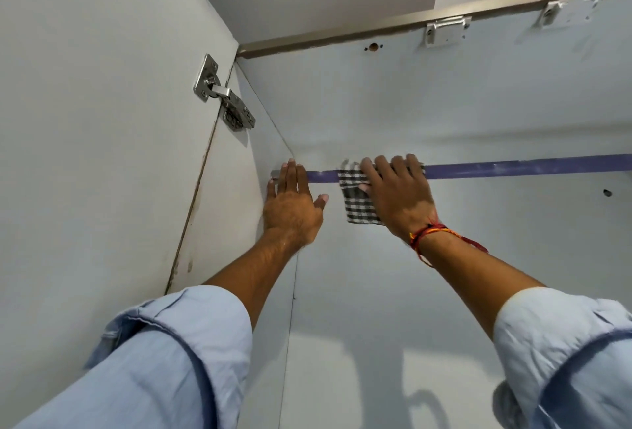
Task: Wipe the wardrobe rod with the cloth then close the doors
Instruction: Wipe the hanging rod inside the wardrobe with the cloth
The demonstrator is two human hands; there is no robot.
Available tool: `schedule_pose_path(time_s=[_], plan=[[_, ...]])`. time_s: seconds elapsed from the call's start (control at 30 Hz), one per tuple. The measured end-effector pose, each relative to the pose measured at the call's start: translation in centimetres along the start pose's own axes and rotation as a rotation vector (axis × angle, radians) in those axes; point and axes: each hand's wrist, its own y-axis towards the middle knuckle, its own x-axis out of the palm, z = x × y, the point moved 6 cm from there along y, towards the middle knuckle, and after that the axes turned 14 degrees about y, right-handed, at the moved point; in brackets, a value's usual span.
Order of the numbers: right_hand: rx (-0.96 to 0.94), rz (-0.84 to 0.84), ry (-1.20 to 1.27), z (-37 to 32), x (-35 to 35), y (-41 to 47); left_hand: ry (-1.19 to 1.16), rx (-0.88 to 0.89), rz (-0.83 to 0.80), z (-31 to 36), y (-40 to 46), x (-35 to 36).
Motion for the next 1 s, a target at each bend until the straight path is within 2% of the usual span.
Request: schedule_pose_path(time_s=[0.13,0.27,0.33,0.4,0.43,0.5,0.6,0.73,1.0], plan=[[0.044,0.012,-0.046,6.2,-2.3,-2.8,0.010,-0.053,-0.033,0.7,0.2,-0.4],[0.097,-0.040,-0.118,13.1,-4.9,-5.7,0.138,-0.090,0.001,2.6,-0.6,-2.0],[0.127,-0.084,-0.129,15.4,-5.8,-6.6,0.105,0.004,0.133,6.5,-1.3,-3.9],[0.141,-0.099,-0.124,16.3,-6.4,-6.9,0.008,0.216,0.225,12.0,-2.1,-5.4],[0.144,-0.101,-0.117,16.5,-6.5,-7.0,-0.042,0.319,0.235,15.0,-2.5,-6.0],[0.143,-0.095,-0.103,16.9,-6.9,-7.3,-0.110,0.412,0.200,19.8,-3.0,-6.5],[0.130,-0.084,-0.099,18.2,-7.6,-7.9,-0.075,0.391,0.143,23.1,-2.7,-5.5],[0.129,-0.098,-0.142,22.8,-8.7,-9.7,0.032,0.383,0.206,23.1,-2.7,-4.2],[0.253,-0.090,-0.247,35.7,-13.2,-15.3,-0.044,0.338,0.205,23.9,-2.7,-4.0]])
